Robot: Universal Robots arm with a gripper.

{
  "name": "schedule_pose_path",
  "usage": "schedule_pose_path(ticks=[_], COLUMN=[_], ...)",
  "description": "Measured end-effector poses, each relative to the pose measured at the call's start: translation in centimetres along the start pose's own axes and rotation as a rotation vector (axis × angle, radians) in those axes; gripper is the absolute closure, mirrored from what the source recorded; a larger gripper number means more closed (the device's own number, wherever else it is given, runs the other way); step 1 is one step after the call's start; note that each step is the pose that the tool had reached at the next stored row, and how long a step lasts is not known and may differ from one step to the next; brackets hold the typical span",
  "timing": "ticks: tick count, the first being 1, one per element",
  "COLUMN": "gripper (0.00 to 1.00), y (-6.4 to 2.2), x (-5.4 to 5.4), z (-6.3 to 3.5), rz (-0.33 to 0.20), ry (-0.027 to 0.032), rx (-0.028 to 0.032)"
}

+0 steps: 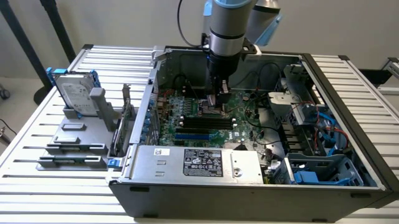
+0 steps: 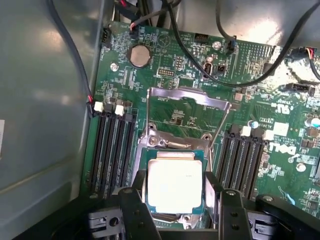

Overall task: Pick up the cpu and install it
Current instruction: 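Place the cpu into insertion slot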

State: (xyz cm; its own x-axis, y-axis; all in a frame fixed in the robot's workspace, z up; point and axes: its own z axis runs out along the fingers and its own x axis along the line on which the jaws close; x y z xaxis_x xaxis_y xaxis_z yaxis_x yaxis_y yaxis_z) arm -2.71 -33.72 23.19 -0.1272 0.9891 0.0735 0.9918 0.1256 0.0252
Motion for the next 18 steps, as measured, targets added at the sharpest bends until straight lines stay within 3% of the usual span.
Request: schedule_pose_path(ticks=[5, 11, 18], gripper=[0.45, 0.45, 0.45], y=[-0.11, -1.09, -1.55], x=[0.0, 0.2, 0.3], z=[0.02, 0.16, 0.61], rz=[0.056, 0.086, 0.143], ry=[-0.0012, -0.0019, -0.0035], rx=[-0.0027, -0.0049, -0.0092])
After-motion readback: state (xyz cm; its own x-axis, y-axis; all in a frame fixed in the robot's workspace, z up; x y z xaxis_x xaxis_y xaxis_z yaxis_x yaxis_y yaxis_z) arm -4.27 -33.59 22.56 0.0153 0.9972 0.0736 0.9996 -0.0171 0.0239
